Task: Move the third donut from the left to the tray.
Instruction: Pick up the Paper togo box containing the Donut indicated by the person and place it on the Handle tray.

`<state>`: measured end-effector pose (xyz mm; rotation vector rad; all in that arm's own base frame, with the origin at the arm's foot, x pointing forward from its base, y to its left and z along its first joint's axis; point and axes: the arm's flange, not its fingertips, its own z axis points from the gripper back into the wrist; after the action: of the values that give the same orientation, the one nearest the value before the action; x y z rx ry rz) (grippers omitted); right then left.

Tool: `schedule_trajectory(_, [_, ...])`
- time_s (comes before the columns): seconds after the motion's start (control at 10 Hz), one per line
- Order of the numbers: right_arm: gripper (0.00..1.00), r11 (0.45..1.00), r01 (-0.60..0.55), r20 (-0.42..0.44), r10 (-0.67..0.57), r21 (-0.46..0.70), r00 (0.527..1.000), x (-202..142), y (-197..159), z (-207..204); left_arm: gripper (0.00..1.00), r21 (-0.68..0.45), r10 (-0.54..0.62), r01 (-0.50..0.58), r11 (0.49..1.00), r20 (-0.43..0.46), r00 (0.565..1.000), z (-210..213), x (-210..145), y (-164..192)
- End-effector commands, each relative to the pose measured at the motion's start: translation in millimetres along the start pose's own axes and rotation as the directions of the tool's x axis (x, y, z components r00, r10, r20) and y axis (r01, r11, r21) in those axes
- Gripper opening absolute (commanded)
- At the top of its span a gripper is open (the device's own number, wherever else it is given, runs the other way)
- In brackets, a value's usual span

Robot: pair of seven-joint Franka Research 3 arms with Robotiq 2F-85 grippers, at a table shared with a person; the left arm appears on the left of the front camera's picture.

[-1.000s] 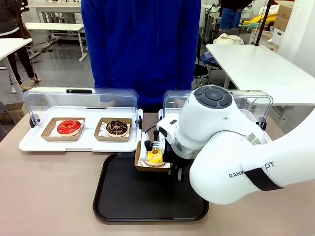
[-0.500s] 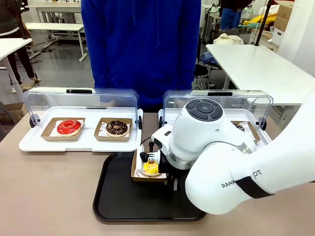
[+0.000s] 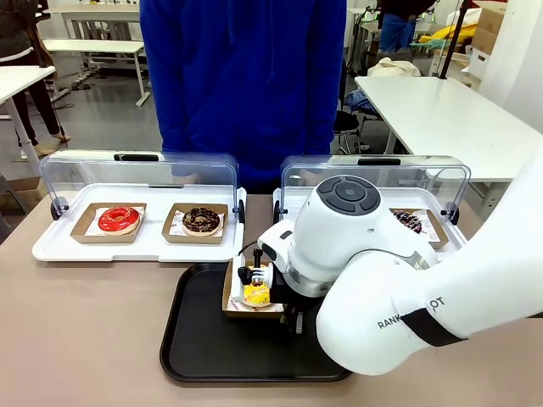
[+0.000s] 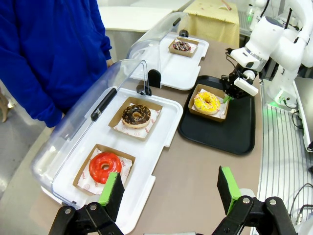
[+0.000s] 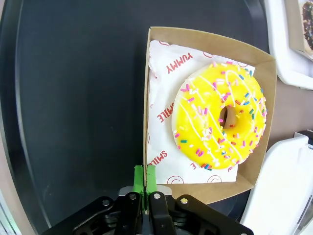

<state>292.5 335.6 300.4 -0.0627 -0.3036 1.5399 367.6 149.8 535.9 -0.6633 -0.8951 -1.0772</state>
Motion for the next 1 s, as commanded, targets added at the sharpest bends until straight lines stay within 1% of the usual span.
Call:
schedule_trajectory(0.0, [0.02, 0.998, -0.017, 0.038, 0.015, 0.055, 0.999, -48.0, 53.9, 10.4, 1.0, -0.001, -0.02, 0.02, 1.0, 0.024, 1.0, -0.4, 2.5, -0.1])
schedule_trajectory(0.3, [0.02, 0.995, -0.055, 0.037, 0.052, 0.085, 0.998, -45.0, 62.2, 12.7, 1.0, -0.001, -0.02, 0.02, 1.0, 0.024, 1.0, -0.4, 2.5, -0.1])
schedule_trajectory(0.9, [0.02, 0.992, -0.058, 0.032, 0.054, 0.115, 0.998, -47.3, 60.6, 12.5, 1.0, -0.001, -0.02, 0.02, 1.0, 0.024, 1.0, -0.4, 2.5, -0.1])
